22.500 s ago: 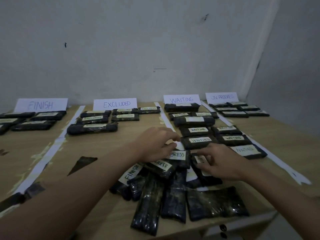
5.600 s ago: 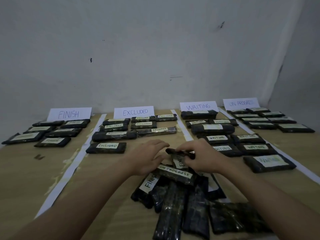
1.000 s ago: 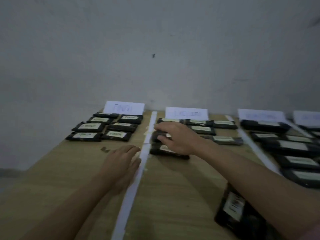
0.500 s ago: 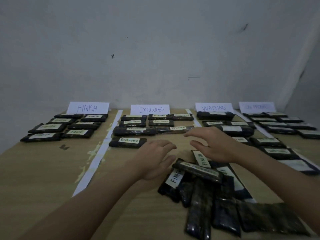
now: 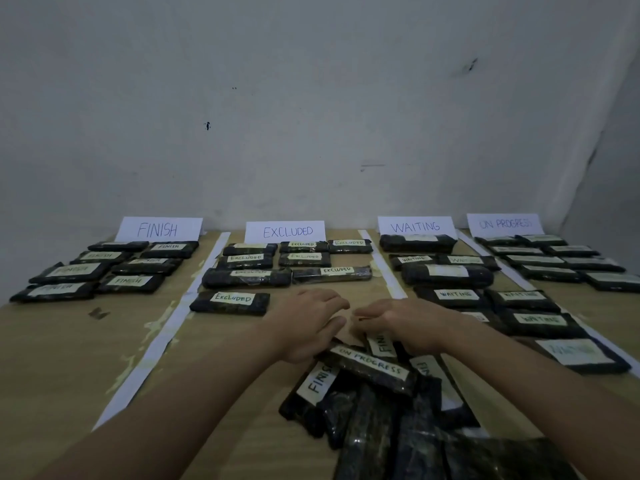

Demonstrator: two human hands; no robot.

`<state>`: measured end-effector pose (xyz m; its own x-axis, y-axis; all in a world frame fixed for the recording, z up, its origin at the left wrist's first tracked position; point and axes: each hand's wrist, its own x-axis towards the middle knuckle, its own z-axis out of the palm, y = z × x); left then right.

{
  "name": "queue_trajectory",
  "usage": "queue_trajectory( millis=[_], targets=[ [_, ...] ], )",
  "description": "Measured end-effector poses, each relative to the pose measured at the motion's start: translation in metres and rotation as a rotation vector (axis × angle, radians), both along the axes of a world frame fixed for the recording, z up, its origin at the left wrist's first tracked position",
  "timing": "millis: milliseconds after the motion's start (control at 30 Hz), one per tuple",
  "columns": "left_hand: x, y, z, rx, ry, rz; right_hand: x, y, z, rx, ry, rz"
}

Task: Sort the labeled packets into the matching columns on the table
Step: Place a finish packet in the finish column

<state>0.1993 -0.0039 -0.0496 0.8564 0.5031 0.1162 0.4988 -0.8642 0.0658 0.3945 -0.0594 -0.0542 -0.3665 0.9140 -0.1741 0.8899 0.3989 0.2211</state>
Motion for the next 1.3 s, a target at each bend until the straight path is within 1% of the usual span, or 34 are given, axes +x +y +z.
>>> queue_trajectory(
  millis=[67,133,167,200,267,333,367,433,500,567,633,700,867,933,967,1067,1100,1167,1233,1300],
  targets=[
    [-0.003,0.007,-0.001,-0.024,-0.031,0.024,0.000,0.008,0.000,-0.025,0.005,0.022],
    [-0.006,0.013,-0.002,-0.063,-0.069,0.048,0.004,0.015,0.005,0.038,0.027,0.026],
    [-0.006,0.015,-0.004,-0.097,-0.101,0.061,0.008,0.017,0.008,0.099,0.082,0.010],
    [-0.005,0.017,-0.005,-0.149,-0.146,0.079,0.013,0.019,0.010,0.162,0.178,-0.028],
    [-0.003,0.020,-0.006,-0.321,-0.289,0.140,0.022,0.021,0.013,0.278,0.465,-0.115],
    [0.001,0.022,-0.006,-0.568,-0.489,0.195,0.024,0.022,0.015,0.362,0.738,-0.194],
    [0.003,0.023,-0.005,-0.699,-0.596,0.209,0.023,0.022,0.016,0.396,0.826,-0.221],
    [0.002,0.025,-0.002,-0.880,-0.782,0.234,0.017,0.024,0.021,0.432,0.900,-0.241],
    [0.000,0.026,0.000,-0.938,-0.894,0.258,0.009,0.024,0.024,0.427,0.918,-0.246],
    [-0.006,0.028,0.002,-0.925,-0.953,0.288,0.000,0.029,0.026,0.409,0.928,-0.243],
    [-0.015,0.031,0.002,-0.873,-0.978,0.313,-0.013,0.037,0.025,0.411,0.918,-0.230],
    [-0.030,0.033,0.002,-0.828,-1.013,0.349,-0.031,0.044,0.024,0.430,0.871,-0.190],
    [-0.082,0.038,0.000,-0.802,-1.134,0.432,-0.100,0.065,0.023,0.494,0.605,0.060],
    [-0.111,0.042,-0.001,-0.800,-1.192,0.497,-0.129,0.079,0.025,0.495,0.593,0.122],
    [-0.127,0.044,-0.002,-0.782,-1.188,0.536,-0.145,0.086,0.026,0.491,0.596,0.143],
    [-0.179,0.050,-0.011,-0.614,-1.065,0.665,-0.192,0.108,0.022,0.467,0.636,0.162],
    [-0.197,0.051,-0.017,-0.524,-0.984,0.711,-0.208,0.115,0.019,0.456,0.649,0.159],
    [-0.229,0.051,-0.033,-0.351,-0.756,0.781,-0.238,0.131,0.012,0.415,0.652,0.143],
    [-0.254,0.050,-0.050,-0.243,-0.578,0.781,-0.265,0.148,0.003,0.351,0.656,0.112],
    [-0.267,0.049,-0.063,-0.188,-0.514,0.744,-0.288,0.163,-0.007,0.278,0.666,0.082]
  ],
)
